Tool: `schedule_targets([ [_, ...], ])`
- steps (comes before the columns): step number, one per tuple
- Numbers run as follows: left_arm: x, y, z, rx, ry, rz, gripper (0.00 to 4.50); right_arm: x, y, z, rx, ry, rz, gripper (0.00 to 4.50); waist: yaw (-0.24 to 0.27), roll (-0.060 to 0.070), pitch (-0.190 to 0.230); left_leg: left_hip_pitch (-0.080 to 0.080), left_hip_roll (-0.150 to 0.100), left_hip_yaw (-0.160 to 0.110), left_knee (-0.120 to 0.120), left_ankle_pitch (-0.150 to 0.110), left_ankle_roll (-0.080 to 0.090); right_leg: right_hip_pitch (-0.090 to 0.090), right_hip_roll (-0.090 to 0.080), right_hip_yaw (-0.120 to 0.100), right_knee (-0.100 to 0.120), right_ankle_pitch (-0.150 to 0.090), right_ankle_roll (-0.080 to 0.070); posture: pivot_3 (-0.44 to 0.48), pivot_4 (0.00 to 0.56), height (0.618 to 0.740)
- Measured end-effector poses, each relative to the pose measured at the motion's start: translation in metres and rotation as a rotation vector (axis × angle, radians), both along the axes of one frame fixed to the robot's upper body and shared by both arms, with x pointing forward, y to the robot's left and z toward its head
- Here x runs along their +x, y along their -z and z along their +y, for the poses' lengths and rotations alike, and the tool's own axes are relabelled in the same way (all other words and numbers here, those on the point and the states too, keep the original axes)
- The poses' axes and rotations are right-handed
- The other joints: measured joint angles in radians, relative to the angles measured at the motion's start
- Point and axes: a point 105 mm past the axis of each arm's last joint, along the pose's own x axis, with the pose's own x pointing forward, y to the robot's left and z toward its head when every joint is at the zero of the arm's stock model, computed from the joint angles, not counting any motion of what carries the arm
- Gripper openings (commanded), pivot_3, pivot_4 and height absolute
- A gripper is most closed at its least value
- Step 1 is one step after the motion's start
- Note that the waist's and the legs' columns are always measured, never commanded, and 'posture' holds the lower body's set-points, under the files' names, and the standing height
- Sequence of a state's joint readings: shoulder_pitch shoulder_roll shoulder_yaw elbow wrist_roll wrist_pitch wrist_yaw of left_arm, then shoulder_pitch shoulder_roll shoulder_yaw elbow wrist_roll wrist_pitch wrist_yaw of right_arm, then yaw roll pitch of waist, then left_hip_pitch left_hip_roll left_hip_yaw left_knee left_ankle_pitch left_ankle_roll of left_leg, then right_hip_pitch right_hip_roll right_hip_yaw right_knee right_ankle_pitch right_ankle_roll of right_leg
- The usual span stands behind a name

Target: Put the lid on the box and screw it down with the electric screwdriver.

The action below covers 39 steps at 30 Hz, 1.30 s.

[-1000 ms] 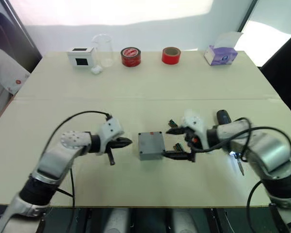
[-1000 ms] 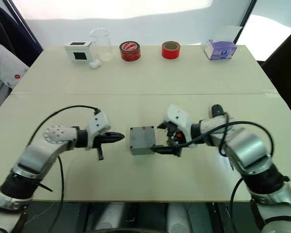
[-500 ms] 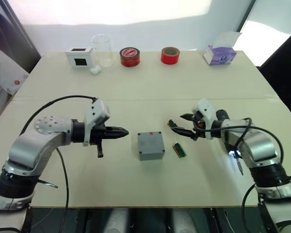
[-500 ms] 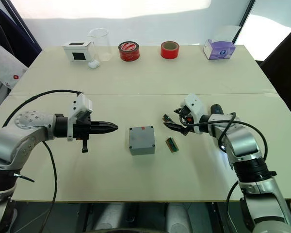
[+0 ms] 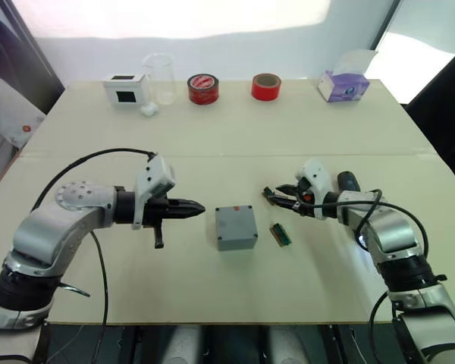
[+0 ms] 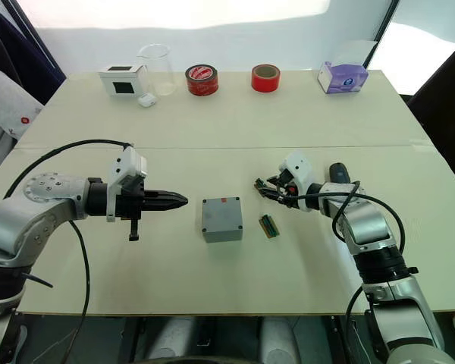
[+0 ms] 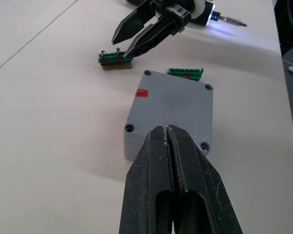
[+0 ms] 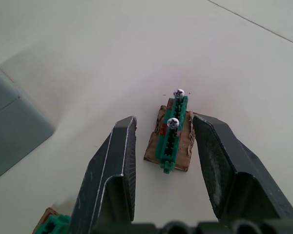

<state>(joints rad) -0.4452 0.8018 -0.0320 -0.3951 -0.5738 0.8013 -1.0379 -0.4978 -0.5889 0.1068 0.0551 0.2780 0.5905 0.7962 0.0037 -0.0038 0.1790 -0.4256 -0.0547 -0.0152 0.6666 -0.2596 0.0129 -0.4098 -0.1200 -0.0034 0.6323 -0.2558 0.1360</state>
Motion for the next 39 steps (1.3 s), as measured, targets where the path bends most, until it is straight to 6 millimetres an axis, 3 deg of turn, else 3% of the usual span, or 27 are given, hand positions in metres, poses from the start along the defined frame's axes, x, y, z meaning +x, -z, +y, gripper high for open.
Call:
schedule_targets([
  [3, 0.000, 0.006, -0.001, 0.025, 0.003, 0.005, 0.00, 0.001, 0.004, -0.001, 0.006, 0.010, 0.012, 1.03, 0.000, 0.000, 0.000, 0.000, 0.000, 0.000, 0.000, 0.000, 0.000, 0.000, 0.000, 0.000, 0.000, 0.000, 0.000, 0.000, 0.150, 0.740],
  [5, 0.000, 0.011, 0.000, 0.036, 0.000, 0.008, 0.00, 0.002, 0.005, -0.001, 0.004, 0.014, 0.013, 0.24, 0.000, 0.000, 0.000, 0.000, 0.000, 0.000, 0.000, 0.000, 0.000, 0.000, 0.000, 0.000, 0.000, 0.000, 0.000, 0.000, 0.150, 0.740],
  [6, 0.000, 0.012, 0.001, 0.040, -0.004, 0.007, 0.00, 0.003, 0.004, -0.001, 0.006, 0.015, 0.006, 0.11, 0.000, 0.000, 0.000, 0.000, 0.000, 0.000, 0.000, 0.000, 0.000, 0.000, 0.000, 0.000, 0.000, 0.000, 0.000, 0.000, 0.150, 0.740],
  [22, 0.002, 0.014, 0.003, 0.039, -0.012, 0.011, 0.00, 0.004, 0.001, 0.000, 0.004, 0.026, 0.000, 0.11, 0.000, 0.000, 0.000, 0.000, 0.000, 0.000, 0.000, 0.000, 0.000, 0.000, 0.000, 0.000, 0.000, 0.000, 0.000, 0.000, 0.150, 0.740],
  [26, 0.003, 0.016, 0.005, 0.042, -0.020, 0.015, 0.00, 0.004, -0.002, -0.001, 0.001, 0.031, -0.014, 1.08, 0.000, 0.000, 0.000, 0.000, 0.000, 0.000, 0.000, 0.000, 0.000, 0.000, 0.000, 0.000, 0.000, 0.000, 0.000, 0.000, 0.150, 0.740],
  [30, 0.003, 0.017, 0.006, 0.051, -0.024, 0.013, 0.00, 0.004, -0.003, -0.003, 0.006, 0.042, -0.010, 2.73, 0.000, 0.000, 0.000, 0.000, 0.000, 0.000, 0.000, 0.000, 0.000, 0.000, 0.000, 0.000, 0.000, 0.000, 0.000, 0.000, 0.150, 0.740],
  [39, 0.003, 0.021, 0.004, 0.057, -0.018, 0.023, 0.00, 0.003, -0.007, -0.001, 0.034, 0.044, -0.005, 2.73, 0.000, 0.000, 0.000, 0.000, 0.000, 0.000, 0.000, 0.000, 0.000, 0.000, 0.000, 0.000, 0.000, 0.000, 0.000, 0.000, 0.150, 0.740],
])
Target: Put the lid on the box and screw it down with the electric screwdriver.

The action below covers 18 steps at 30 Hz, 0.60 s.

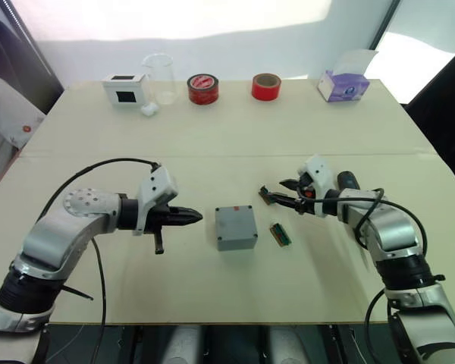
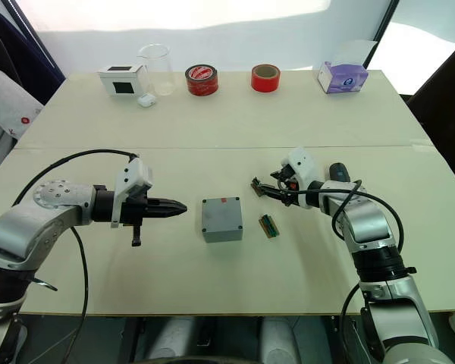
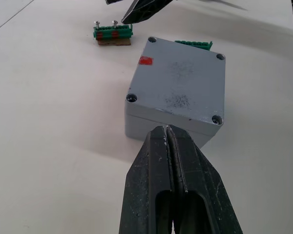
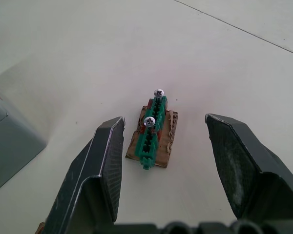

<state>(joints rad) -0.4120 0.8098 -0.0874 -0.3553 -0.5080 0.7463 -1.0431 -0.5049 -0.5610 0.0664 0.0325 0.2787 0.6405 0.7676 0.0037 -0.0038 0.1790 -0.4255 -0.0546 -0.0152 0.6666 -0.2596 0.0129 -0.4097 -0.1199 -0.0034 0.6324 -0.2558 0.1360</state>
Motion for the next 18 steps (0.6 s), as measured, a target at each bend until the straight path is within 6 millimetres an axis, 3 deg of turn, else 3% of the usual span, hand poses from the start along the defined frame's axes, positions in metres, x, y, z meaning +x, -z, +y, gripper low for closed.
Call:
schedule_targets([
  [6, 0.0001, -0.0003, -0.0005, 0.000, 0.004, -0.009, 0.00, 0.0001, 0.0028, 0.0079, 0.016, -0.007, 0.004, 0.09, 0.001, 0.000, 0.000, 0.000, 0.000, 0.000, 0.000, 0.000, 0.000, 0.000, 0.000, 0.000, 0.000, 0.000, 0.000, 0.000, 0.150, 0.740],
  [18, 0.0003, -0.0003, -0.0005, 0.001, 0.002, -0.010, 0.00, 0.0005, 0.0040, 0.0093, 0.002, -0.008, -0.004, 0.02, 0.000, 0.000, 0.000, 0.000, 0.000, 0.000, 0.000, 0.000, 0.000, 0.000, 0.000, 0.000, 0.000, 0.000, 0.000, 0.000, 0.150, 0.740],
])
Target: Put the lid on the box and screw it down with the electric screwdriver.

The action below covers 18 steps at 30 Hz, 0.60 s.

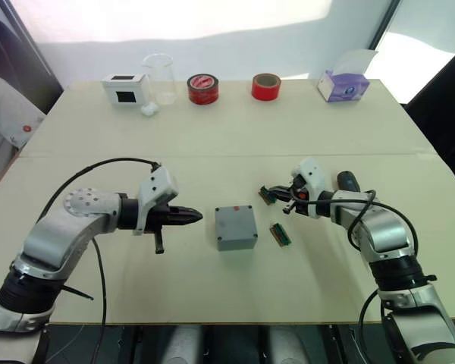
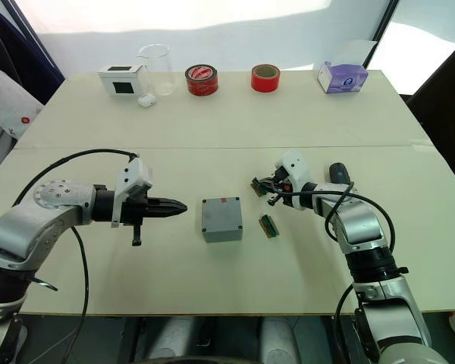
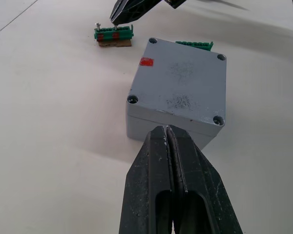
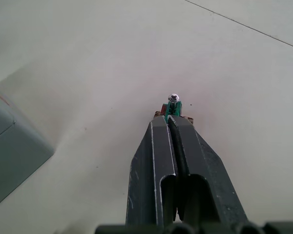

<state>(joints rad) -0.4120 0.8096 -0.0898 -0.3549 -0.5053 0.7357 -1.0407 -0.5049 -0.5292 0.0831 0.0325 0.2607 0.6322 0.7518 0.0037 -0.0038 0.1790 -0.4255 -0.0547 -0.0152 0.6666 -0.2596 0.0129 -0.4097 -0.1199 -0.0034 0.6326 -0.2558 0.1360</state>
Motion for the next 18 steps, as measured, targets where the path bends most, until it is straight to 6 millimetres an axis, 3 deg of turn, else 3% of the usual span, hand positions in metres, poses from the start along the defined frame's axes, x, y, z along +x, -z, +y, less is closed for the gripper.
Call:
schedule_targets([
  [3, 0.0000, 0.0000, 0.0000, 0.000, 0.000, 0.000, 0.00, 0.0005, -0.0003, 0.0001, 0.000, 0.003, -0.005, 0.82, 0.000, 0.000, 0.000, 0.000, 0.000, 0.000, 0.000, 0.000, 0.000, 0.000, 0.000, 0.000, 0.000, 0.000, 0.000, 0.000, 0.150, 0.740],
  [5, 0.0000, 0.0000, -0.0002, -0.001, 0.000, 0.000, 0.00, 0.0008, -0.0004, -0.0003, -0.001, 0.008, -0.006, 1.71, 0.000, 0.000, 0.000, 0.000, 0.000, 0.000, 0.000, 0.000, 0.000, 0.000, 0.000, 0.000, 0.000, 0.000, 0.000, 0.000, 0.150, 0.740],
  [6, 0.0000, 0.0000, -0.0003, -0.002, 0.000, 0.000, 0.00, 0.0009, -0.0005, -0.0005, -0.001, 0.010, -0.006, 1.89, 0.000, 0.000, 0.000, 0.000, 0.000, 0.000, 0.000, 0.000, 0.000, 0.000, 0.000, 0.000, 0.000, 0.000, 0.000, 0.000, 0.150, 0.740],
  [7, 0.0000, 0.0000, -0.0004, -0.002, 0.000, 0.000, 0.00, 0.0010, -0.0004, -0.0006, -0.001, 0.011, -0.006, 2.52, 0.000, 0.000, 0.000, 0.000, 0.000, 0.000, 0.000, 0.000, 0.000, 0.000, 0.000, 0.000, 0.000, 0.000, 0.000, 0.000, 0.150, 0.740],
  [16, 0.0001, 0.0002, -0.0009, -0.005, 0.001, 0.001, 0.00, 0.0006, 0.0013, -0.0014, 0.000, 0.016, 0.002, 2.52, 0.000, 0.000, 0.000, 0.000, 0.000, 0.000, 0.000, 0.000, 0.000, 0.000, 0.000, 0.000, 0.000, 0.000, 0.000, 0.000, 0.150, 0.740],
  [18, 0.0002, 0.0002, -0.0009, -0.005, 0.000, 0.000, 0.00, 0.0004, 0.0023, -0.0009, 0.003, 0.017, 0.004, 1.94, 0.000, 0.000, 0.000, 0.000, 0.000, 0.000, 0.000, 0.000, 0.000, 0.000, 0.000, 0.000, 0.000, 0.000, 0.000, 0.000, 0.150, 0.740],
])
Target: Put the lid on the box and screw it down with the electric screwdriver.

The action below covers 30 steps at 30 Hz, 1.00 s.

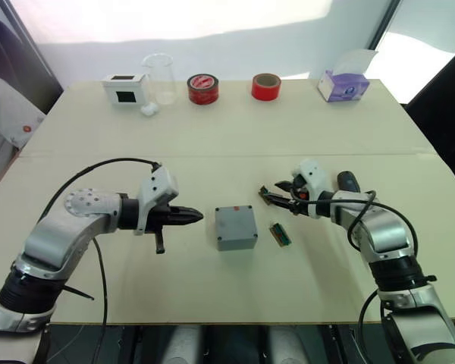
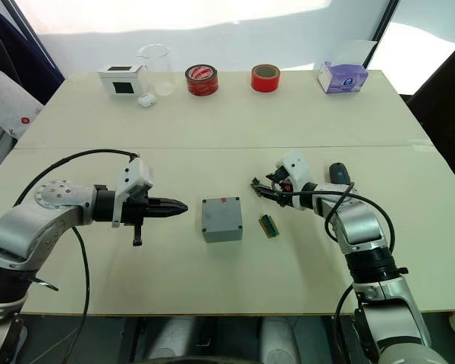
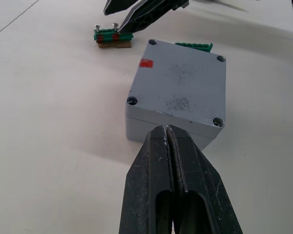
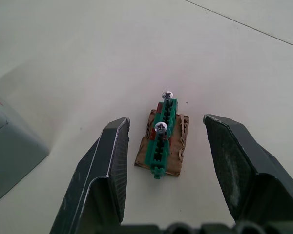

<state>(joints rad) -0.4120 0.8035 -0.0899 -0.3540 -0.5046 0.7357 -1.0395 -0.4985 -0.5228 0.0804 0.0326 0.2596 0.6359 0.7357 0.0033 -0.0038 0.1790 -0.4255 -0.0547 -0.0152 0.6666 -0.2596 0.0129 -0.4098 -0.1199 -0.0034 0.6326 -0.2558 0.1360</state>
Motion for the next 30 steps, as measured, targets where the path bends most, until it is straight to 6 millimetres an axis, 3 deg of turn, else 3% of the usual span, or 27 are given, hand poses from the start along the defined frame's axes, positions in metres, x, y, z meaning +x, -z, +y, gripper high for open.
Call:
schedule_targets([
  [3, 0.0001, 0.0000, 0.0000, 0.000, 0.000, 0.000, 0.00, 0.0001, 0.0002, 0.0009, 0.002, 0.000, 0.000, 0.88, 0.000, 0.000, 0.000, 0.000, 0.000, 0.000, 0.000, 0.000, 0.000, 0.000, 0.000, 0.000, 0.000, 0.000, 0.000, 0.000, 0.150, 0.740],
  [19, 0.0008, 0.0000, 0.0003, 0.002, -0.007, -0.004, 0.00, -0.0002, 0.0024, 0.0037, -0.009, -0.007, -0.001, 0.88, 0.000, 0.000, 0.000, 0.000, 0.000, 0.000, 0.000, 0.000, 0.000, 0.000, 0.000, 0.000, 0.000, 0.000, 0.000, 0.000, 0.150, 0.740],
  [22, 0.0009, 0.0000, 0.0003, 0.002, -0.007, -0.004, 0.00, -0.0002, 0.0028, 0.0033, -0.012, -0.006, 0.000, 0.07, 0.000, 0.000, 0.000, 0.000, 0.000, 0.000, 0.000, 0.000, 0.000, 0.000, 0.000, 0.000, 0.000, 0.000, 0.000, 0.000, 0.150, 0.740],
  [30, 0.0009, -0.0002, 0.0002, 0.002, -0.006, -0.007, 0.00, -0.0002, 0.0033, 0.0037, -0.014, -0.006, -0.002, 0.03, 0.000, 0.000, 0.000, 0.000, 0.000, 0.000, 0.000, 0.000, 0.000, 0.000, 0.000, 0.000, 0.000, 0.000, 0.000, 0.000, 0.150, 0.740],
])
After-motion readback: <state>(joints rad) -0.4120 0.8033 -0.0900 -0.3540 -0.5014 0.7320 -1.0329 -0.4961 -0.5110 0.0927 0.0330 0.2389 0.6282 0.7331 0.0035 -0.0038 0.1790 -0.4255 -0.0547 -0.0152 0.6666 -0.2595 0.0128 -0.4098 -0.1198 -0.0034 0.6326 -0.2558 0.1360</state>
